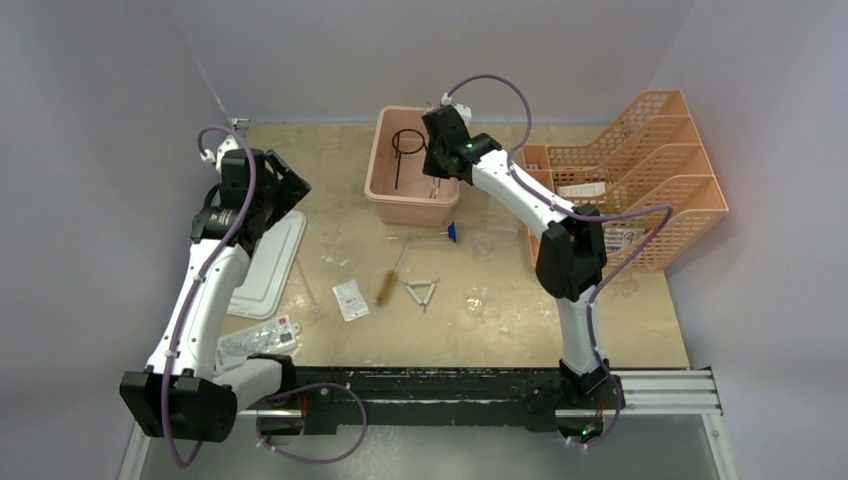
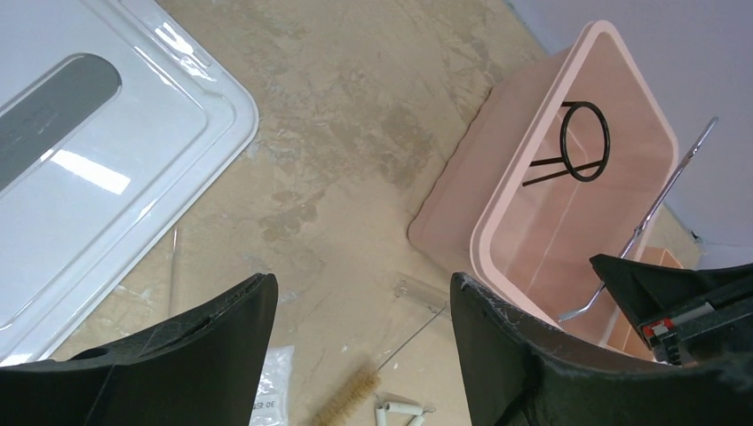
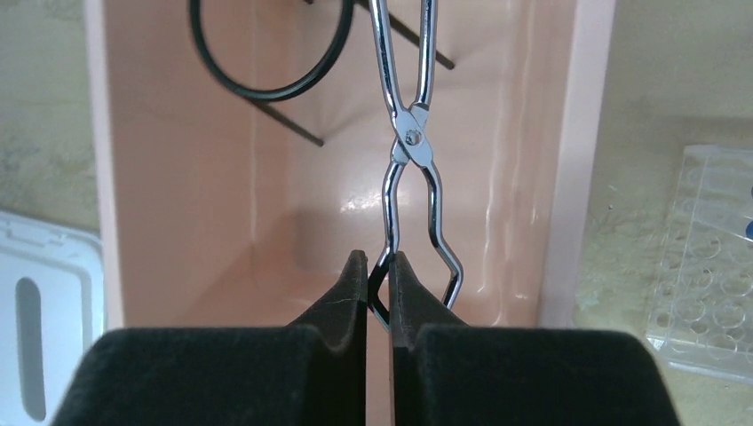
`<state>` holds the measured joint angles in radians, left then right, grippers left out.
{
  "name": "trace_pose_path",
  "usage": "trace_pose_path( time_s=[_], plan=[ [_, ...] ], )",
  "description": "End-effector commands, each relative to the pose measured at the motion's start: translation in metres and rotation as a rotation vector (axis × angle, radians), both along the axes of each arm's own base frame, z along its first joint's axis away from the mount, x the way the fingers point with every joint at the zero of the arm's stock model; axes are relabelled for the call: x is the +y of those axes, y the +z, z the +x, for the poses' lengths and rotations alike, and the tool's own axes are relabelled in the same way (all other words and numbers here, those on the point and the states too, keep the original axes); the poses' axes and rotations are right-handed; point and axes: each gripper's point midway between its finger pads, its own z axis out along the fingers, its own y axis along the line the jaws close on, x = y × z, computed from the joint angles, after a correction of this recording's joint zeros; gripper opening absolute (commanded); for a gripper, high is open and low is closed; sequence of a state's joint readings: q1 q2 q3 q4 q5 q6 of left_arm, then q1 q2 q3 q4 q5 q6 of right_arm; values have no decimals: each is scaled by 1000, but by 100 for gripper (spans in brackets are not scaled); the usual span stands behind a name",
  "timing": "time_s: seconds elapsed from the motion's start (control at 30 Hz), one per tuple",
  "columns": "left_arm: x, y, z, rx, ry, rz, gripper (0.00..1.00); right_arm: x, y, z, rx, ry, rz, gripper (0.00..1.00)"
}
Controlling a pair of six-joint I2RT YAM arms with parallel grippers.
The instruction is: Organize the chemistry lab equipment
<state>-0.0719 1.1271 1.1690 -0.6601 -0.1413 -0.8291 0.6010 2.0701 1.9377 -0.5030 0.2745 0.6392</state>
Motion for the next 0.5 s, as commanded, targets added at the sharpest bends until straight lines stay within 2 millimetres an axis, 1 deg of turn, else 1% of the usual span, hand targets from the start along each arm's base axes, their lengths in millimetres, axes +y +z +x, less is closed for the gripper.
trace_pose_path(
  time_s=[0.0, 0.07, 0.13, 0.27, 0.33, 0.47],
  plan=[
    [1, 2, 10, -25, -17, 20, 70, -6, 26, 18, -41, -83, 40, 0],
    [1, -1, 12, -17, -19, 23, 70, -3, 14, 21, -15, -81, 24, 0],
    [1, -4, 14, -10, -22, 26, 70, -2, 8, 24, -14, -89, 23, 0],
    [1, -8, 20, -2, -22, 30, 70, -9, -2, 32, -36, -111, -20, 0],
    [1, -10, 22, 3, -24, 35, 70, -13, -11, 34, -18, -130, -54, 0],
    [2, -12, 27, 10, -29, 47, 70, -14, -27, 38, -1, -135, -92, 0]
  ],
)
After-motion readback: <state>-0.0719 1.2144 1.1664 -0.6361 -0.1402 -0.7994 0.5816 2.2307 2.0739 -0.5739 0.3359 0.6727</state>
